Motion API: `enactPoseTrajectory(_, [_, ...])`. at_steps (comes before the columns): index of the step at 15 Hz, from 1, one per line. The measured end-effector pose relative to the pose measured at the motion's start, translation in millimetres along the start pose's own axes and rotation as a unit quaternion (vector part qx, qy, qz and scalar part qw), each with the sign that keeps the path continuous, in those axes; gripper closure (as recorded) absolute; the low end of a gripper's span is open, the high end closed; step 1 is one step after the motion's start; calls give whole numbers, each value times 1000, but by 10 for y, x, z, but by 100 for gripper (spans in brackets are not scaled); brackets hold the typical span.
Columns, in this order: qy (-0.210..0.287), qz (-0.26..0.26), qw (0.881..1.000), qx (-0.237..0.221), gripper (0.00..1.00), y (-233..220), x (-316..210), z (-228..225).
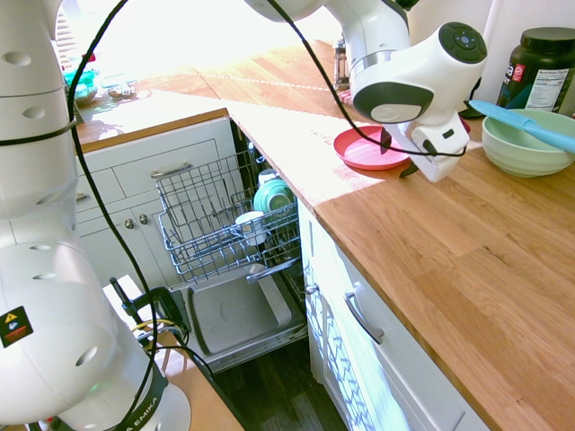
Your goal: Put the plate in the dishwasher
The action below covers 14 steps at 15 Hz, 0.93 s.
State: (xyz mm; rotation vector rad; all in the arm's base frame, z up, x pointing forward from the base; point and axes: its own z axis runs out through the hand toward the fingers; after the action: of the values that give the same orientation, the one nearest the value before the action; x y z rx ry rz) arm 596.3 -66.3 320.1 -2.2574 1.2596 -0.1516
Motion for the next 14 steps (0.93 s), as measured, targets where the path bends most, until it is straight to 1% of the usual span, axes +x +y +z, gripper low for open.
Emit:
enactPoseTrajectory(7, [-5,-12,1000,-19,100,20,-11,40])
enactPoseTrajectory(10, [-9,-20,999,-32,100,-57,-50,86])
enactPoseTrajectory(14, [-8,-20,999,-31,100,-158,-65,110])
